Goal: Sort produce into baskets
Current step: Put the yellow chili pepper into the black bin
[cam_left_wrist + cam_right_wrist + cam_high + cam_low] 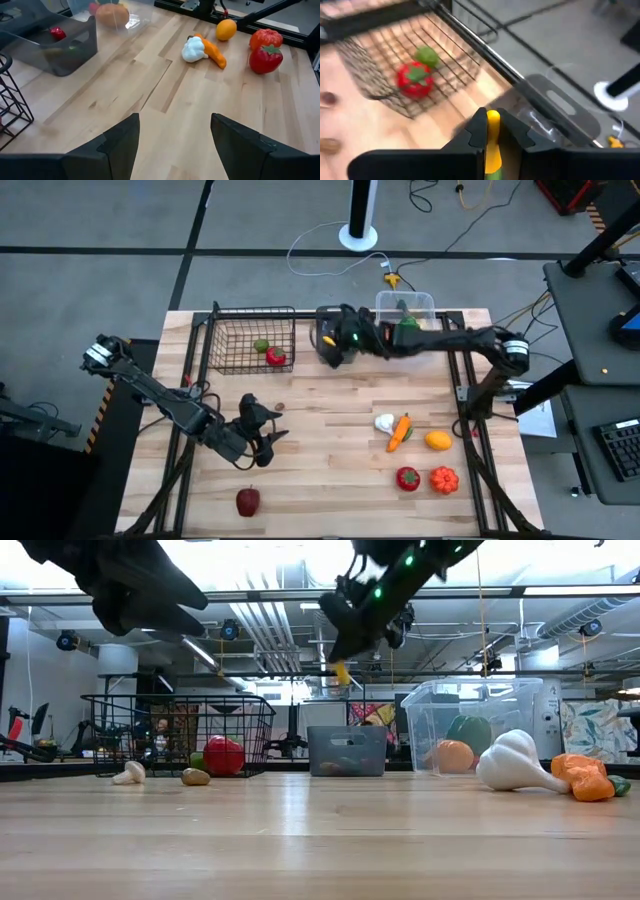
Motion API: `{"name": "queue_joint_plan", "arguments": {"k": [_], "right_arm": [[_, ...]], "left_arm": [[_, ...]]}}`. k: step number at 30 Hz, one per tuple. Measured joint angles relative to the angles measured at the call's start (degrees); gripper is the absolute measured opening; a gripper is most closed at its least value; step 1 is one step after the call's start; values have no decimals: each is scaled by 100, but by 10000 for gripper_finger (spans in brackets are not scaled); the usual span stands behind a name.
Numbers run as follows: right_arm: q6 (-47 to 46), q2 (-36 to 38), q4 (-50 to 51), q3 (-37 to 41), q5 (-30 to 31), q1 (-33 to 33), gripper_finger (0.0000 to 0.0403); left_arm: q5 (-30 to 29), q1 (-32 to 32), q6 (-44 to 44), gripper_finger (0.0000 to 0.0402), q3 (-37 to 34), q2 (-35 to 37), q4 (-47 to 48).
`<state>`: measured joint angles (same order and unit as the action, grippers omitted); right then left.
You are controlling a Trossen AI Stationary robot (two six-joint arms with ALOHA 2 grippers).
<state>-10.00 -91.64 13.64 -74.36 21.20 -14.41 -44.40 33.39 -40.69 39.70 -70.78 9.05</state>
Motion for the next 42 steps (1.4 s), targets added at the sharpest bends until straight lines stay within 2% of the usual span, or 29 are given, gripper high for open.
{"name": "queue_joint_plan", "arguments": {"k": [5, 8, 25, 36, 42], "right_arm": [[108, -306, 65, -247, -1090, -671, 22], [97, -426, 107, -296, -1342, -915, 22], [62, -494, 108, -311, -1376, -1065, 27], [-11, -494, 124, -311, -1376, -1065, 109], [161, -491, 122, -311, -1378, -1065, 136]], "left_arm": [[0, 0, -60, 226, 0, -69, -4], [0, 0, -86, 226, 0, -93, -18], [-2, 0, -98, 226, 0, -93, -3], [-2, 0, -98, 226, 0, -93, -2], [-3, 0, -98, 226, 0, -93, -1]]}}
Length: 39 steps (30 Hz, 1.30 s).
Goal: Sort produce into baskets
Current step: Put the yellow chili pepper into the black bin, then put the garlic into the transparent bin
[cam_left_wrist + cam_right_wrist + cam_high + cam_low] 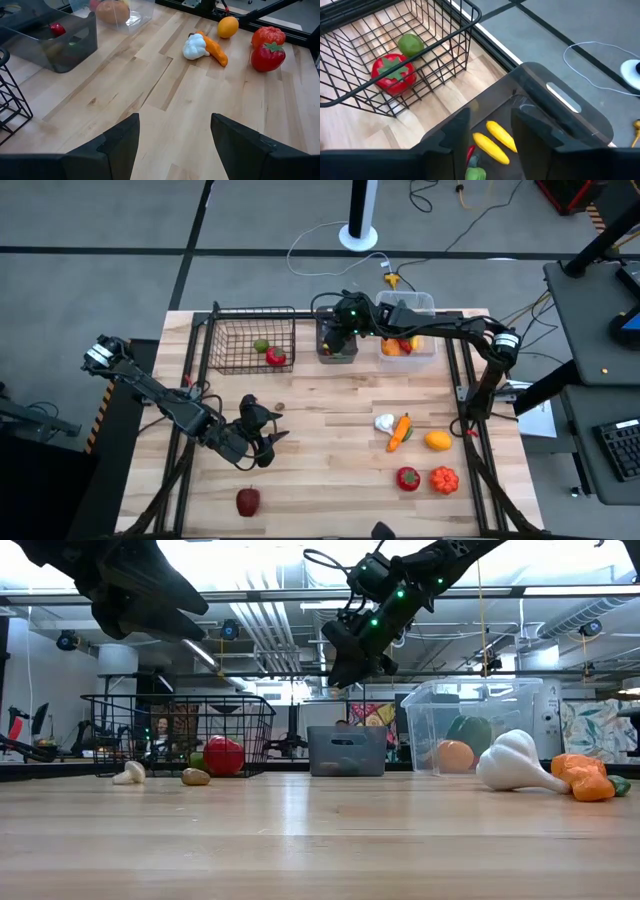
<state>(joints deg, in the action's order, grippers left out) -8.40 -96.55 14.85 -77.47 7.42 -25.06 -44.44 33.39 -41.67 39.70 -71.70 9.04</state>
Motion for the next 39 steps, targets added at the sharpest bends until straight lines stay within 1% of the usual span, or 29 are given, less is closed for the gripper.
{"name": "queue_joint_plan", "arguments": {"k": [3, 7, 11, 15, 17, 23, 30, 34, 39], "right_arm": [[98, 66, 40, 0, -91, 5, 142], [134, 327, 169, 0, -599, 78, 143], [23, 646, 524, 0, -1233, 291, 136], [-68, 781, 999, -2, -2239, 642, 130], [-193, 784, 1320, -2, -2547, 914, 128], [-756, 783, 2514, -2, -2591, 1871, 128], [-2019, 778, 3655, -2, -2544, 2810, 121], [-2637, 787, 4148, -2, -2545, 3191, 121], [-3416, 795, 4718, -2, -2538, 3522, 122]], "left_arm": [[0, 0, 18, 226, 0, 0, 0], [-1, 0, 65, 226, 0, 0, 2], [-1, 0, 236, 226, 0, 0, 2], [0, 0, 452, 226, 0, 0, 1], [-1, 0, 536, 226, 0, 0, 0], [1, 0, 935, 226, 0, 0, 2], [1, 0, 1427, 226, 0, 0, -13], [38, 0, 1716, 226, 0, 17, -31], [923, -7, 1866, 226, 2, 451, 0]]}}
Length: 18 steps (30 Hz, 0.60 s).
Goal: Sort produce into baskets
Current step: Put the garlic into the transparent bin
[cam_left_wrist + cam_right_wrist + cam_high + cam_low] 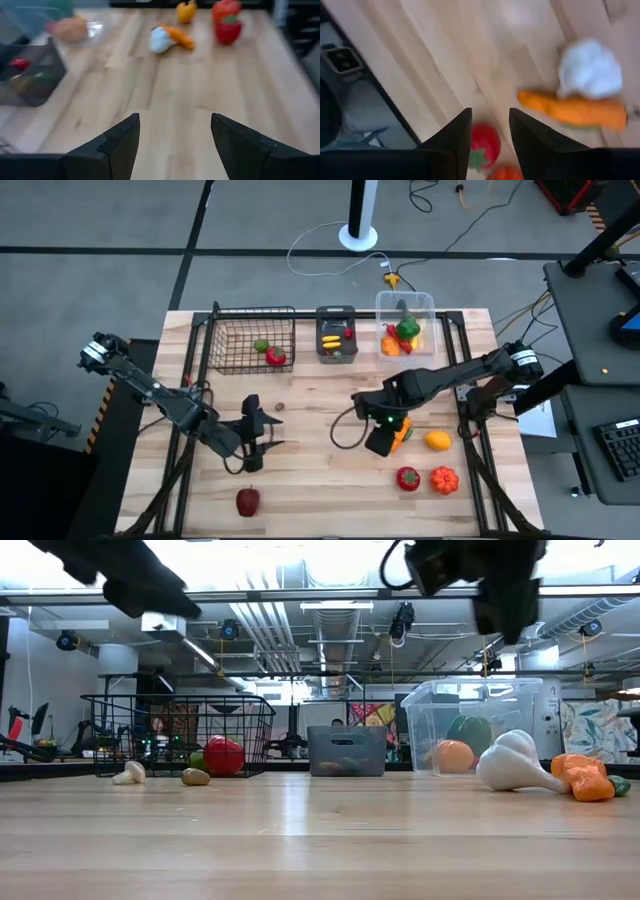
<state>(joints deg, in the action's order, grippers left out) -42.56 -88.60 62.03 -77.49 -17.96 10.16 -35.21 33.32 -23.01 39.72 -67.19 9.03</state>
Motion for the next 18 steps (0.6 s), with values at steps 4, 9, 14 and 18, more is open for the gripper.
{"name": "queue_joint_plan", "arguments": {"k": [4, 9, 14, 18], "right_arm": [[-446, 0, 489, 2, -3, 136, 126], [-561, 0, 868, 2, 247, 159, 139], [-561, 0, 952, 2, 827, 159, 167], [-694, -6, 949, 2, 1439, 159, 203]], "left_arm": [[16, 0, -74, 226, 0, 577, 384], [-28, -9, -247, 226, 0, 1115, 723], [-305, -11, -255, 226, 0, 1369, 730], [-716, -11, -257, 226, 0, 1424, 726]]}}
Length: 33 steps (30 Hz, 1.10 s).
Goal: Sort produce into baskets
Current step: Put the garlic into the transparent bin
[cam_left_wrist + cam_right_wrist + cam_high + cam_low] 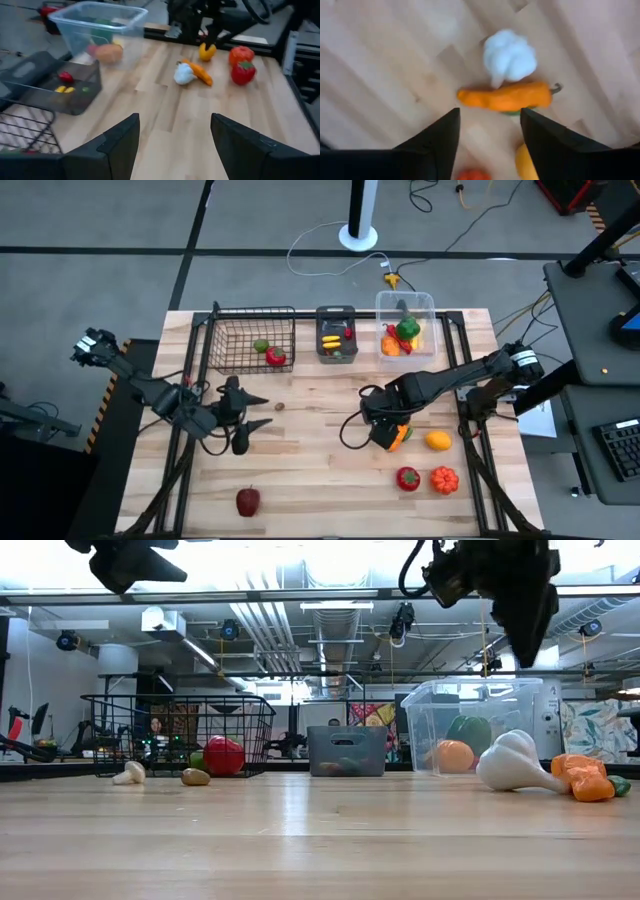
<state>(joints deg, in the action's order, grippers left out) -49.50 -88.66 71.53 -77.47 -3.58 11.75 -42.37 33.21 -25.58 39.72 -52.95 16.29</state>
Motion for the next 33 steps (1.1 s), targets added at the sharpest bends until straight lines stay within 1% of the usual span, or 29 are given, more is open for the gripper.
{"name": "queue_joint_plan", "arguments": {"k": [4, 10, 14, 16, 28, 33], "right_arm": [[-78, -76, -56, 17, 283, -2, 251], [-127, -155, -406, 270, 322, -2, 327], [-198, -235, -476, 381, 451, -4, 358], [-197, -292, -485, 413, 535, -4, 363], [-255, -537, -648, 726, 557, -4, 364], [-253, -580, -1011, 895, 664, -4, 364]], "left_arm": [[-170, 0, -42, 226, 0, -35, -21], [-208, 0, -82, 226, 0, -179, -44], [-213, 0, -120, 226, 0, -273, -46], [-212, 0, -136, 226, 0, -305, -46], [-214, -7, -177, 226, 0, -422, -66], [-214, -7, -175, 226, 0, -420, -66]]}}
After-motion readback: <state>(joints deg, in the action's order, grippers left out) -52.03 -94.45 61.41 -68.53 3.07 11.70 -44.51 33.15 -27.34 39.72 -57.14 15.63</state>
